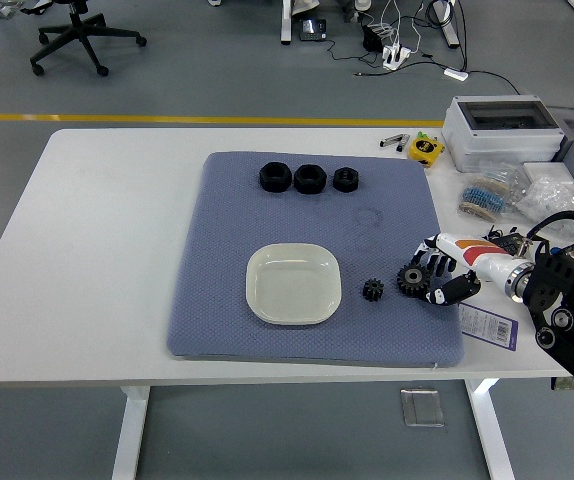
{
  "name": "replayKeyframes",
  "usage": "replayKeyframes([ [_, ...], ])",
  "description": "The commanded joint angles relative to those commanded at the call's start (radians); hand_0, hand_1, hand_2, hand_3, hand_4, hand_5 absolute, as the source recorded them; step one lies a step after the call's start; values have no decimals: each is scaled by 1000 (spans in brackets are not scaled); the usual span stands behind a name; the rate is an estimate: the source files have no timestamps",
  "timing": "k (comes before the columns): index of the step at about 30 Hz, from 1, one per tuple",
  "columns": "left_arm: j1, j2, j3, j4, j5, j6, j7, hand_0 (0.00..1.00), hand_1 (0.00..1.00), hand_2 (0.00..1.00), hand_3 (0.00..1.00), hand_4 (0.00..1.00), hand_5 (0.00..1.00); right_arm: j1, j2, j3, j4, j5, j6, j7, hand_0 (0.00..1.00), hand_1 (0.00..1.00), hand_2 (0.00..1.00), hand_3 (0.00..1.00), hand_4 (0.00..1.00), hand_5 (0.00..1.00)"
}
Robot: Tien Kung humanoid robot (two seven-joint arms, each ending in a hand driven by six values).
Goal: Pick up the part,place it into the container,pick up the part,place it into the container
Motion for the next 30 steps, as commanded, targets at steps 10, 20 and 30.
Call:
replayKeyframes([
  [10, 3, 0, -3, 0, 5, 0, 1, 826, 813, 840, 582, 511, 700, -3, -3, 17, 21, 19, -2, -3, 457, 470, 490, 486, 694, 187],
  [20, 4, 0, 0, 0, 2, -1, 1, 826, 813, 840, 581, 510, 700, 0, -4, 45, 85, 77, -13, -14, 461, 472, 490, 488, 691, 222],
  [30, 5, 0, 6, 0, -9, 1, -1, 826, 812, 840, 581, 510, 701, 40, 43, -27, 213, 115, -86, -42, 465, 472, 492, 488, 691, 228],
])
